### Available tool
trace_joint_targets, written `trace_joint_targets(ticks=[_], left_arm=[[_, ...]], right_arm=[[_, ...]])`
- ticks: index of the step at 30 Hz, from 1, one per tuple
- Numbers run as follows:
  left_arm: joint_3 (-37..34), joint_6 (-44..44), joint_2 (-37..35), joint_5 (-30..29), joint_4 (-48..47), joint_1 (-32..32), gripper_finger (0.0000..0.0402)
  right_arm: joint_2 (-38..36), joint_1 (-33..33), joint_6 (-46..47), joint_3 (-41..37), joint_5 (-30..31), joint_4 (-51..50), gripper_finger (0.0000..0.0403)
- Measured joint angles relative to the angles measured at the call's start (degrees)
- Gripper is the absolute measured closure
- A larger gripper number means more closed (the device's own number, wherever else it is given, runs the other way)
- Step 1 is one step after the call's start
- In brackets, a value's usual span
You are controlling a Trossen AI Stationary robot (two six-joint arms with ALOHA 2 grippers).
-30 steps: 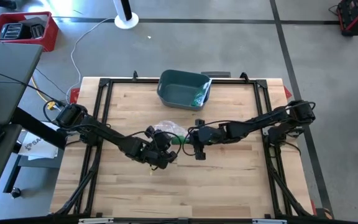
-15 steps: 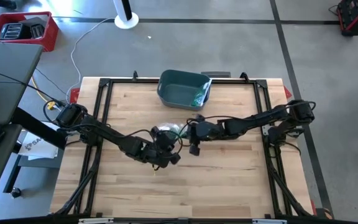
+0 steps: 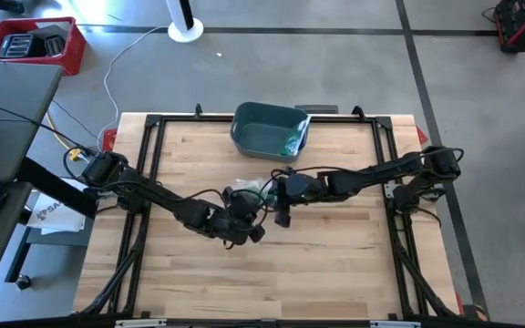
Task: Roll bandage
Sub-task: Put the green bandage into the transparent zip bag, then close the transparent zip bag
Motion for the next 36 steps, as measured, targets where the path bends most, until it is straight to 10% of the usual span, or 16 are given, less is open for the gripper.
trace_joint_targets(ticks=[13,24,36], left_arm=[[-0.1,-13.7,-5.7,1.4,-19.8,0.0,0.0401],[-0.1,-9.3,-10.8,9.2,-17.0,0.1,0.0401],[-0.1,-5.8,-9.8,7.2,-12.7,0.1,0.04]], right_arm=[[-0.1,4.9,-10.5,0.0,-2.2,6.4,0.0199],[-0.5,8.0,-29.8,0.1,6.4,6.6,0.0199],[6.8,4.7,-26.7,0.1,-2.0,7.0,0.0258]])
